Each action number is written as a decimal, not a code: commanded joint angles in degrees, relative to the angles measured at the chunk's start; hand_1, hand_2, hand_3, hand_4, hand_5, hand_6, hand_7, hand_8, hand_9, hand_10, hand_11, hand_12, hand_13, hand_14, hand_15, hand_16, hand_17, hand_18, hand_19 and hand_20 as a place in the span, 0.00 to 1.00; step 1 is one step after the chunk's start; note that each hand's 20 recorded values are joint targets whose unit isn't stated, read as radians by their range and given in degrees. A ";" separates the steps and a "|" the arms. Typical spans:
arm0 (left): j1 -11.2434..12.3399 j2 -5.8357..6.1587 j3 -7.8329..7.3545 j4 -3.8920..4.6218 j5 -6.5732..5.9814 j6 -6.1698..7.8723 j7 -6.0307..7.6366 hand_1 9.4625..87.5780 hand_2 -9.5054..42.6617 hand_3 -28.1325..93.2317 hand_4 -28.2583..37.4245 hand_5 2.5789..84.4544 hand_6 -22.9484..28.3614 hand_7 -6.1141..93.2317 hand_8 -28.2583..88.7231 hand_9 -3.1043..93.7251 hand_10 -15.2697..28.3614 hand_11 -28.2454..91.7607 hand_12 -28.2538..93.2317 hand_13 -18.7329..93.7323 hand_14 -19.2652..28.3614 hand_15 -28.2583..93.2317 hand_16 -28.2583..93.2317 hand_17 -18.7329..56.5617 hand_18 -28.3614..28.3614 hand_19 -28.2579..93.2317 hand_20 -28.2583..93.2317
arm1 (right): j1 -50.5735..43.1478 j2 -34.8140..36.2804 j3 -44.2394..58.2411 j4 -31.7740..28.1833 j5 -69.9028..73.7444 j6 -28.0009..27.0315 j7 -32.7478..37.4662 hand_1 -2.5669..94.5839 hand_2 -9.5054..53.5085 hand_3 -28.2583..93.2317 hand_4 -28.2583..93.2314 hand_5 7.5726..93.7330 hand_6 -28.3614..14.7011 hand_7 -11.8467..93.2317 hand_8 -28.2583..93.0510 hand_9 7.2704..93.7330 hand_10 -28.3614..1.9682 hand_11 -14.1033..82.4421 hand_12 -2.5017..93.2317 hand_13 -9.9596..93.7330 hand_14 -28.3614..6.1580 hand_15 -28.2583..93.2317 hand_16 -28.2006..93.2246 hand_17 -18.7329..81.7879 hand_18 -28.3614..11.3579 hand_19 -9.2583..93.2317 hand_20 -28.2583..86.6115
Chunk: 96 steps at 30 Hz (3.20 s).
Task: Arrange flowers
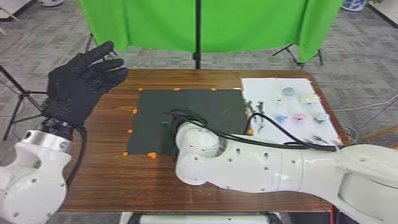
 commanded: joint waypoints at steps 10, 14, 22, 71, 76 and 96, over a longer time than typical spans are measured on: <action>-1.28 -0.83 1.27 0.94 0.21 -1.25 -1.40 0.15 0.32 0.87 0.03 0.40 0.63 0.21 0.16 0.38 0.83 0.47 0.33 0.38 0.99 0.64 0.16 0.15 0.96 0.74 0.33 | -0.06 0.18 1.40 -1.76 4.11 -0.85 -2.34 0.53 0.04 0.71 0.00 0.84 0.68 0.24 0.22 0.99 0.60 0.53 0.25 0.91 0.61 0.78 0.39 0.72 0.22 1.00 0.61; -1.96 -0.98 1.95 1.20 0.19 -1.34 -1.79 0.16 0.32 0.87 0.03 0.40 0.63 0.21 0.16 0.38 0.83 0.47 0.33 0.38 0.99 0.64 0.16 0.15 0.96 0.74 0.33 | -0.22 0.35 1.67 -1.87 4.41 -1.24 -2.35 0.52 0.04 0.71 0.00 0.82 0.69 0.24 0.21 0.99 0.60 0.53 0.25 0.91 0.61 0.78 0.39 0.71 0.22 1.00 0.61; -2.27 -1.72 1.95 1.49 0.41 -1.80 -3.12 0.16 0.33 0.87 0.03 0.40 0.63 0.21 0.16 0.38 0.83 0.47 0.33 0.38 0.99 0.64 0.16 0.15 0.96 0.74 0.33 | -1.82 0.84 3.94 -1.95 8.22 -1.01 -3.20 0.51 0.05 0.71 0.00 0.78 0.71 0.24 0.19 0.99 0.60 0.53 0.25 0.91 0.61 0.78 0.39 0.71 0.22 1.00 0.62; 14.66 -3.64 -7.62 -5.28 0.06 5.65 2.03 0.15 0.33 0.87 0.03 0.41 0.64 0.21 0.16 0.38 0.84 0.47 0.33 0.38 0.99 0.64 0.16 0.15 0.96 0.74 0.33 | -9.81 6.92 11.36 -11.06 2.66 -12.10 -7.51 0.46 0.00 0.70 0.00 0.87 0.71 0.24 0.13 0.99 0.60 0.54 0.25 0.91 0.60 0.79 0.39 0.71 0.18 1.00 0.64; 14.33 -3.52 -7.32 -5.06 0.01 5.70 2.30 0.16 0.33 0.87 0.03 0.41 0.64 0.21 0.16 0.38 0.83 0.47 0.33 0.38 0.99 0.64 0.16 0.15 0.96 0.74 0.33 | -9.36 6.25 11.24 -9.75 2.95 -11.95 -7.42 0.46 0.01 0.70 0.00 0.84 0.72 0.24 0.12 0.99 0.59 0.53 0.25 0.91 0.60 0.79 0.39 0.70 0.18 1.00 0.64; 12.82 -2.87 -6.63 -4.28 -0.39 5.71 4.13 0.16 0.33 0.87 0.03 0.41 0.64 0.21 0.16 0.38 0.84 0.47 0.33 0.38 0.99 0.64 0.16 0.15 0.96 0.74 0.33 | -6.98 3.10 10.93 -7.28 5.10 -8.27 -7.17 0.46 0.01 0.69 0.00 0.78 0.72 0.23 0.12 0.96 0.58 0.54 0.25 0.88 0.57 0.81 0.39 0.66 0.17 1.00 0.66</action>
